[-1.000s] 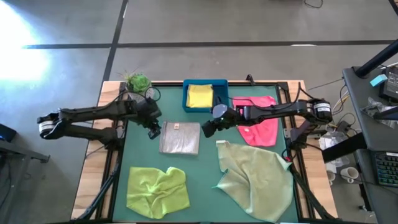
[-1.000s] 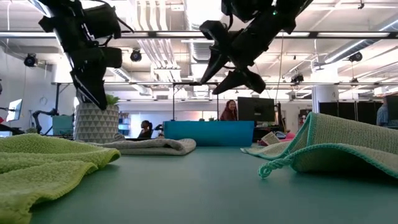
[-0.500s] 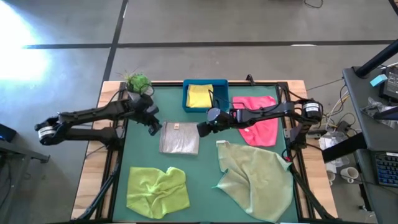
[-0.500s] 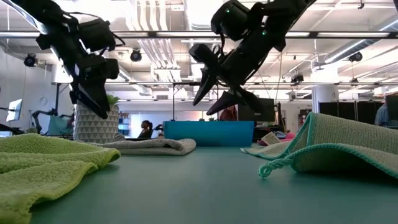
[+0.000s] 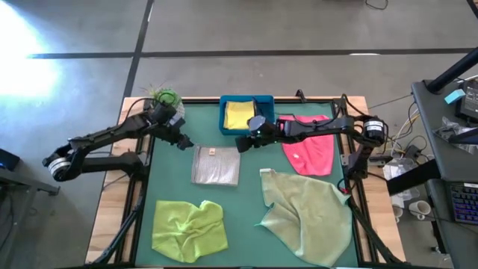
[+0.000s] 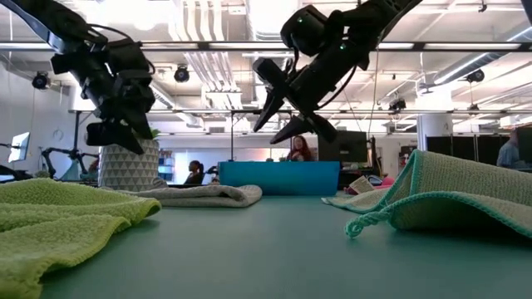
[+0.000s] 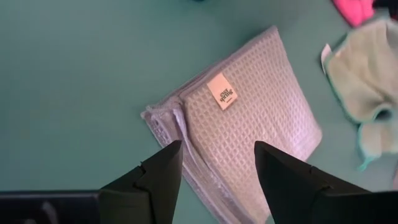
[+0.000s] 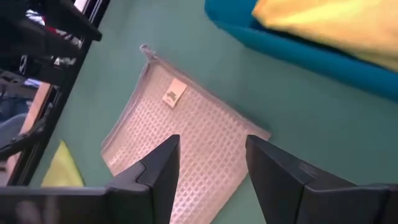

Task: Fold microfiber towels
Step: Put the gray microfiber cloth into the blue bin

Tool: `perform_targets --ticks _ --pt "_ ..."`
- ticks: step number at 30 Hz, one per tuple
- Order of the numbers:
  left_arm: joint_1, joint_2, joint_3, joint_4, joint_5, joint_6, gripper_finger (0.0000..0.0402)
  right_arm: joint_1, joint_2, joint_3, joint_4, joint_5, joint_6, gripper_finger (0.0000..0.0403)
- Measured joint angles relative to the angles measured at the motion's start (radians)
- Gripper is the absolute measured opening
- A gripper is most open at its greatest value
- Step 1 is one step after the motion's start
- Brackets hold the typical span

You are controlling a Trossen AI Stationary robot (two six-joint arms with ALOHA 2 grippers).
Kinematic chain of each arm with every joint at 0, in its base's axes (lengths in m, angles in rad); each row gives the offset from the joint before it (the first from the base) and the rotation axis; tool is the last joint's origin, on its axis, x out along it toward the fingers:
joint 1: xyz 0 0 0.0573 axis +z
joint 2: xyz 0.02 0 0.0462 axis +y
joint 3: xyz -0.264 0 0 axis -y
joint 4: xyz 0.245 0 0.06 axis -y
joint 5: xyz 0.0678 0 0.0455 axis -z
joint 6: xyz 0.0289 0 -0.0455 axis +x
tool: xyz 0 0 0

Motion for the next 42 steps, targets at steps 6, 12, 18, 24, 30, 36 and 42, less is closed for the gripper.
perform_targets --ticks 6,12,18,24,30,36,42 --pt "-0.001 0.018 0.000 0.002 -0.017 -0.158 0.0185 -0.001 0.042 -0.003 -0.008 -0.007 0.071 0.0173" --pt "-0.001 0.052 -0.006 0.004 -0.041 -0.164 0.0185 -0.001 0.068 -0.003 -0.005 -0.005 0.083 0.0173" --pt "-0.001 0.077 -0.055 0.060 -0.049 -0.233 0.0185 -0.001 0.076 -0.004 -0.008 0.026 0.090 0.0173" --pt "-0.001 0.078 -0.134 0.207 -0.040 -0.330 0.0185 0.009 0.117 -0.002 -0.002 0.030 0.123 0.0173" --pt "-0.001 0.100 -0.177 0.246 -0.035 -0.347 0.0185 0.017 0.169 0.024 0.011 0.035 0.107 0.0173" --pt "-0.001 0.161 -0.209 0.335 -0.035 -0.349 0.0185 0.017 0.212 0.044 0.025 0.046 0.088 0.0173" --pt "-0.001 0.253 -0.210 0.400 -0.024 -0.352 0.0185 0.017 0.228 0.043 0.021 0.046 0.088 0.0173"
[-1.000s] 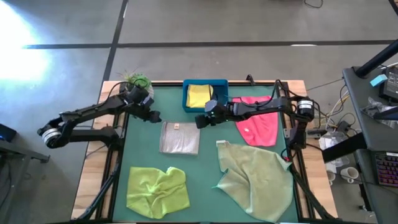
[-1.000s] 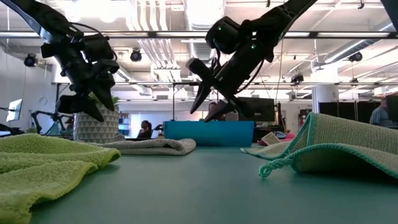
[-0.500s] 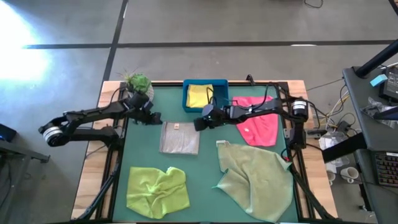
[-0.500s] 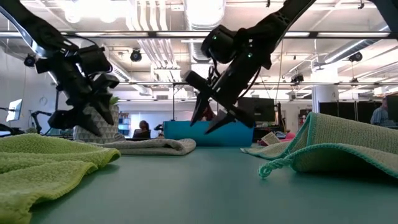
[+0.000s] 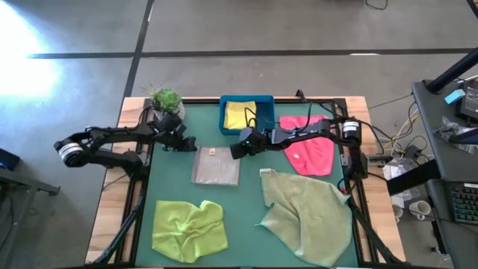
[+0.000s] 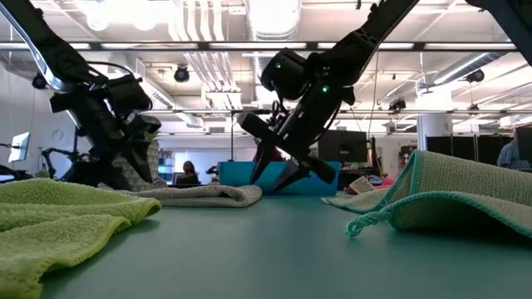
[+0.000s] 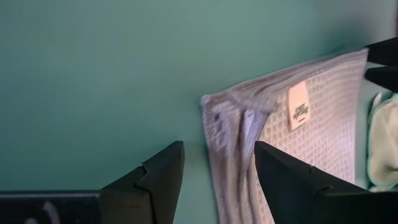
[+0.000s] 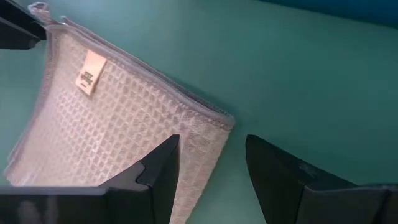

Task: Fold microfiber towels
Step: Put the gray microfiber cloth into the blue bin

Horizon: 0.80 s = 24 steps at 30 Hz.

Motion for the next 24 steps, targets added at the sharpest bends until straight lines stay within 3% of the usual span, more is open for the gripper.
perform_targets --ticks 15,24 --pt "-0.022 0.154 0.022 0.168 0.050 -0.048 0.0185 0.002 0.085 0.094 0.002 -0.005 -0.028 0.0173" --pt "-0.050 0.170 0.022 0.238 0.089 -0.046 0.0185 0.005 0.103 0.136 -0.008 -0.011 -0.071 0.0157"
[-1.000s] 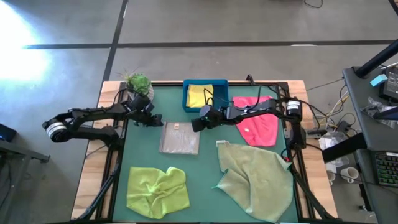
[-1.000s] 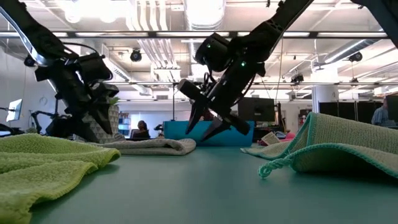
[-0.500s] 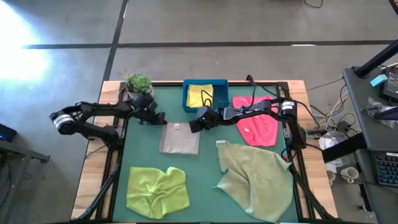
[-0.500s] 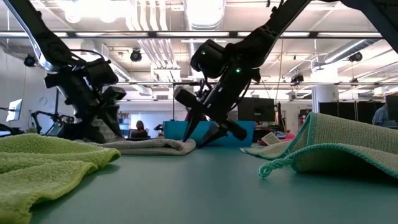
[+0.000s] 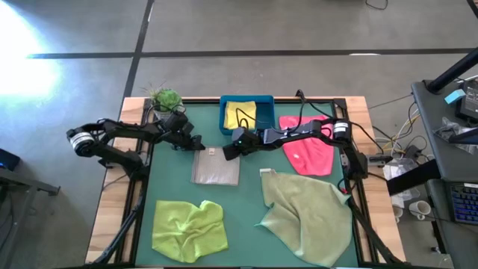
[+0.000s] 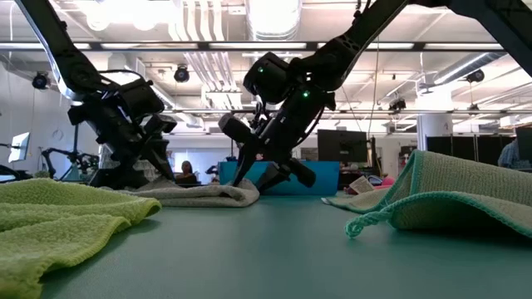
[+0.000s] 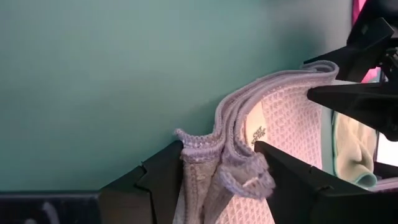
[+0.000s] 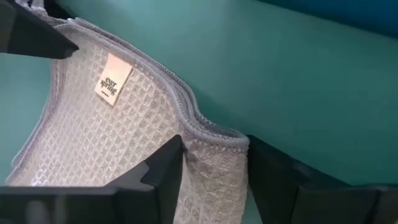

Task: Fold microfiber towels
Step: Put the gray microfiber cloth into the blue bin

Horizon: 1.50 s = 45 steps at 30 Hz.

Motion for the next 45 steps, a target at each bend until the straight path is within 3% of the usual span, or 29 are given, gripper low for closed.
perform_targets --ticks 7,17,26,35,45 --pt "-0.002 0.005 -0.002 0.018 -0.011 0.001 0.0161 0.000 0.000 0.007 0.000 0.000 0.000 0.0095" --pt "-0.007 0.001 -0.003 0.038 -0.024 0.045 0.0010 0.004 -0.002 0.013 0.001 -0.027 -0.010 0.0017" --pt "-0.035 -0.077 0.017 0.119 0.016 0.026 0.0011 0.027 -0.044 0.060 -0.012 -0.035 -0.033 0.0015" --pt "-0.050 -0.167 0.127 0.129 0.033 0.001 0.0011 0.029 -0.146 0.131 -0.192 0.077 -0.088 0.0014" --pt "-0.058 -0.145 0.280 0.124 0.021 0.001 0.0011 0.023 -0.213 0.223 -0.409 0.214 -0.146 0.0013"
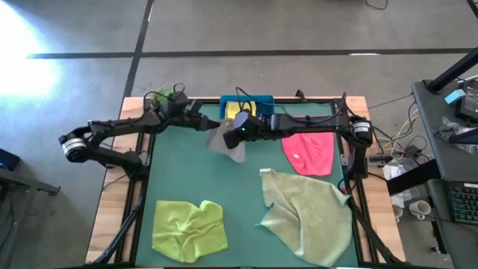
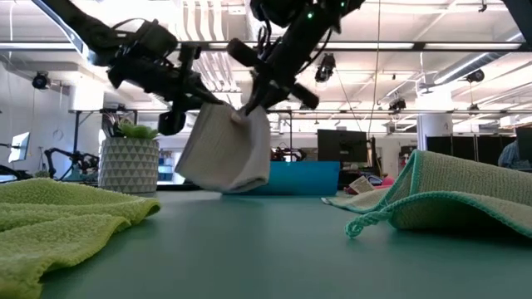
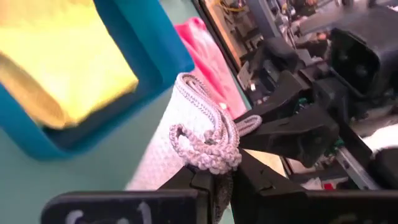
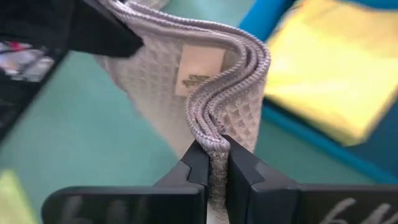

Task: Fold microfiber towels
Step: Put the gray microfiber cloth into the blue bin

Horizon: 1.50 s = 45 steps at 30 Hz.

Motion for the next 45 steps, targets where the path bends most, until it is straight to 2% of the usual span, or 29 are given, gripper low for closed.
perform_targets --ticks 6,13,24,30,35,40,45 --pt "-0.003 0.065 0.062 -0.001 -0.052 0.025 0.0011 -0.037 -0.003 0.097 -0.175 0.082 -0.086 0.0013" --pt "-0.002 0.163 0.161 0.000 -0.101 0.074 0.0011 -0.123 -0.004 0.168 -0.254 0.094 -0.243 0.0013" --pt "-0.001 0.354 0.359 -0.003 -0.137 0.076 0.0011 -0.309 -0.004 0.167 -0.294 -0.010 -0.369 0.0013" --pt "0.018 0.442 0.455 -0.066 -0.175 0.078 0.0011 -0.383 0.021 0.165 -0.294 -0.050 -0.425 0.0013" --pt "0.041 0.474 0.474 -0.091 -0.208 0.078 0.0011 -0.430 0.061 0.164 -0.285 -0.104 -0.459 0.0013" --pt "0.067 0.473 0.473 -0.093 -0.288 0.092 0.0011 -0.462 0.103 0.163 -0.245 -0.112 -0.510 0.0013" --pt "0.092 0.472 0.471 -0.121 -0.369 0.162 0.0011 -0.494 0.144 0.164 -0.209 -0.191 -0.532 0.0013"
